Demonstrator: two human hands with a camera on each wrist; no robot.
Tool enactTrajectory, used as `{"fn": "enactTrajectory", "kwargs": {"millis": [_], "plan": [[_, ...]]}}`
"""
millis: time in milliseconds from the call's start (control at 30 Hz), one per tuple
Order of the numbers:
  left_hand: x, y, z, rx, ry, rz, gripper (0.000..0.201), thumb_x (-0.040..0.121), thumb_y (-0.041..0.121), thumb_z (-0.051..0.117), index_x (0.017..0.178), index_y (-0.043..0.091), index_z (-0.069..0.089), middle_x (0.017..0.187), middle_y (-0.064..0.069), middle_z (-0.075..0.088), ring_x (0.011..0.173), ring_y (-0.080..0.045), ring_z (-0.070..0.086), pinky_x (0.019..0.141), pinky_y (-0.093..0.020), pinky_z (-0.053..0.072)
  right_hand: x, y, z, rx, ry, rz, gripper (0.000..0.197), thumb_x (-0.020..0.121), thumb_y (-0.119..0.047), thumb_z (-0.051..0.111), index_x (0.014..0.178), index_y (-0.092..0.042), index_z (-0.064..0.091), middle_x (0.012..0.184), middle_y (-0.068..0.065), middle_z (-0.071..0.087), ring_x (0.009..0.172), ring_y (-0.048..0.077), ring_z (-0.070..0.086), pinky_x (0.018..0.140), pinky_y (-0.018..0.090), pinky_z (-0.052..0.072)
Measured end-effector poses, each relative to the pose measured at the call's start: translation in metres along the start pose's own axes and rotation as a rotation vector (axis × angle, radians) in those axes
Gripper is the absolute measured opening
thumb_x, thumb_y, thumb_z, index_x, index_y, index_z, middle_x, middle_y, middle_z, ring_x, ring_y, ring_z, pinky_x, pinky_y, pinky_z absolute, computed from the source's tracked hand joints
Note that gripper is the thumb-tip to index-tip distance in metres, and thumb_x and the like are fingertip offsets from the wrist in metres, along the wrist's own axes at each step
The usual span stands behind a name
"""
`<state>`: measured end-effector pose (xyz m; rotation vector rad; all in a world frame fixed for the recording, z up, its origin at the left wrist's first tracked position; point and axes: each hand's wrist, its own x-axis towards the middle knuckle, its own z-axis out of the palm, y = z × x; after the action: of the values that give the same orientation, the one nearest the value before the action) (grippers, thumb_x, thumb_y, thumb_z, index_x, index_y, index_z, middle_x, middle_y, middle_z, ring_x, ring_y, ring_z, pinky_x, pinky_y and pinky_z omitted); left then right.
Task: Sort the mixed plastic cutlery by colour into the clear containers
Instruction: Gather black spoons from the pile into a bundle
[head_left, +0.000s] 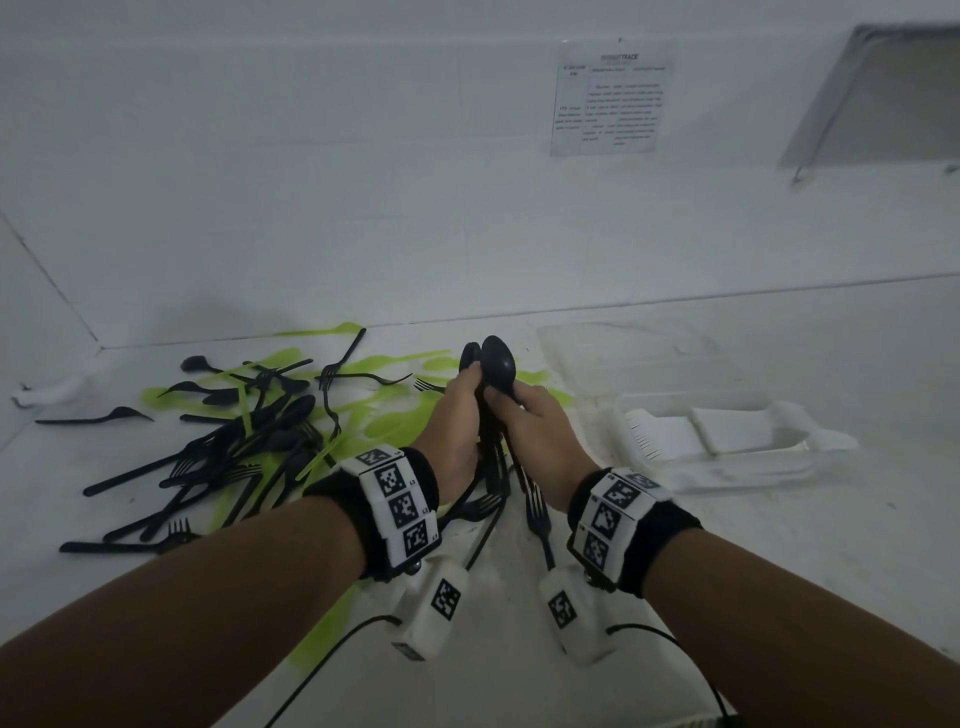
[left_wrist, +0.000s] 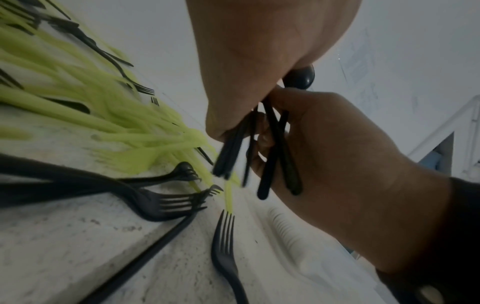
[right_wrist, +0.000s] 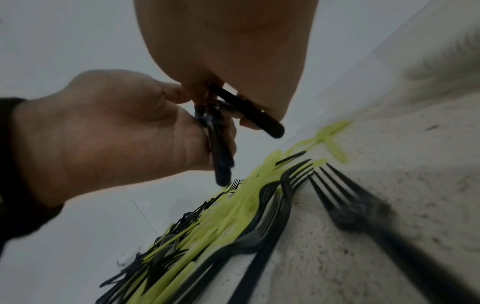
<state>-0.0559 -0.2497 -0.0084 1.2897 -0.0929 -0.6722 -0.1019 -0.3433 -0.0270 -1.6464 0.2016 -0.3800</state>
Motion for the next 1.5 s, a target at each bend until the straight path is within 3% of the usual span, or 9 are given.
{"fn": "enactTrajectory", "kwargs": {"millis": [100,333,533,733,867,1033,1167,1300,1500], "plan": [[-0.003,0.001,-0.006,0.074,-0.058,0.009,0.029,0.101,0.026,0.048,0.118,0.009,0.065,0.097,-0.005,0.069,0.08,-0.013,0.069,0.069,-0.031,0.052,-0.001,-0.005,-0.007,0.149,-0.084,0.135,0.026,0.101,-0.011,0.05,0.112,-0.003,0.072,0.107,0.018,0.074,0.1,0.029,0.071,0.093,0.044,0.056],[0.001,0.0,-0.01,0.172,-0.013,0.029,0.011,0.102,0.015,0.042,0.105,0.01,0.051,0.073,-0.004,0.045,0.066,-0.018,0.044,0.063,-0.031,0.038,-0.001,-0.013,-0.01,0.247,-0.098,0.244,0.025,0.1,-0.017,0.04,0.081,-0.012,0.057,0.068,-0.001,0.045,0.054,0.011,0.038,0.06,0.027,0.031],[0.001,0.002,-0.009,0.095,0.081,0.034,0.003,0.1,0.014,0.041,0.102,0.012,0.042,0.063,0.002,0.04,0.057,-0.015,0.036,0.058,-0.029,0.035,0.001,-0.002,-0.006,0.178,0.103,0.111,0.047,0.105,-0.008,0.042,0.135,-0.036,0.066,0.075,-0.006,0.051,0.059,0.012,0.035,0.06,0.026,0.039],[0.002,-0.001,-0.005,0.054,0.059,0.041,0.036,0.1,0.023,0.042,0.127,0.004,0.058,0.116,-0.017,0.066,0.109,-0.026,0.066,0.101,-0.045,0.052,0.002,-0.001,0.007,0.106,0.001,0.136,0.037,0.102,-0.013,0.054,0.136,-0.022,0.066,0.127,-0.006,0.071,0.115,0.005,0.066,0.107,0.032,0.049],[0.004,-0.003,-0.007,-0.057,0.066,0.027,0.04,0.103,0.031,0.042,0.127,0.009,0.066,0.124,-0.012,0.071,0.119,-0.018,0.064,0.108,-0.041,0.047,0.003,-0.013,0.007,0.13,-0.063,0.133,0.043,0.103,-0.005,0.048,0.141,-0.022,0.061,0.121,-0.013,0.067,0.098,-0.014,0.063,0.083,0.009,0.05],[0.008,0.001,-0.009,-0.148,0.078,0.001,0.02,0.101,0.025,0.049,0.097,0.01,0.061,0.089,-0.004,0.059,0.091,-0.021,0.061,0.09,-0.039,0.047,-0.003,0.0,0.017,0.129,0.008,0.134,0.029,0.1,-0.007,0.056,0.121,-0.028,0.056,0.104,0.006,0.063,0.091,0.016,0.065,0.083,0.032,0.056],[0.01,0.007,-0.009,-0.107,0.111,-0.018,0.02,0.102,0.027,0.048,0.094,0.013,0.059,0.097,0.0,0.052,0.085,-0.025,0.055,0.084,-0.041,0.041,-0.009,-0.001,0.024,0.243,0.015,0.322,0.025,0.101,-0.026,0.062,0.114,-0.017,0.042,0.095,0.006,0.061,0.08,0.02,0.063,0.074,0.039,0.056],[0.008,0.013,-0.011,-0.151,0.076,-0.02,0.023,0.105,0.025,0.047,0.099,0.012,0.065,0.11,0.001,0.06,0.077,-0.018,0.053,0.075,-0.036,0.046,-0.012,0.001,0.019,0.069,-0.171,0.347,0.03,0.107,-0.043,0.046,0.116,-0.016,0.056,0.101,0.003,0.071,0.086,0.016,0.068,0.081,0.039,0.052],[0.007,0.027,-0.043,0.156,-0.019,0.143,0.019,0.101,0.018,0.06,0.12,0.019,0.061,0.113,-0.004,0.061,0.105,-0.02,0.056,0.086,-0.03,0.039,-0.001,-0.001,-0.019,-0.688,-0.108,-0.113,0.023,0.104,-0.038,0.053,0.107,-0.018,0.065,0.093,-0.003,0.056,0.085,0.015,0.053,0.077,0.035,0.043]]}}
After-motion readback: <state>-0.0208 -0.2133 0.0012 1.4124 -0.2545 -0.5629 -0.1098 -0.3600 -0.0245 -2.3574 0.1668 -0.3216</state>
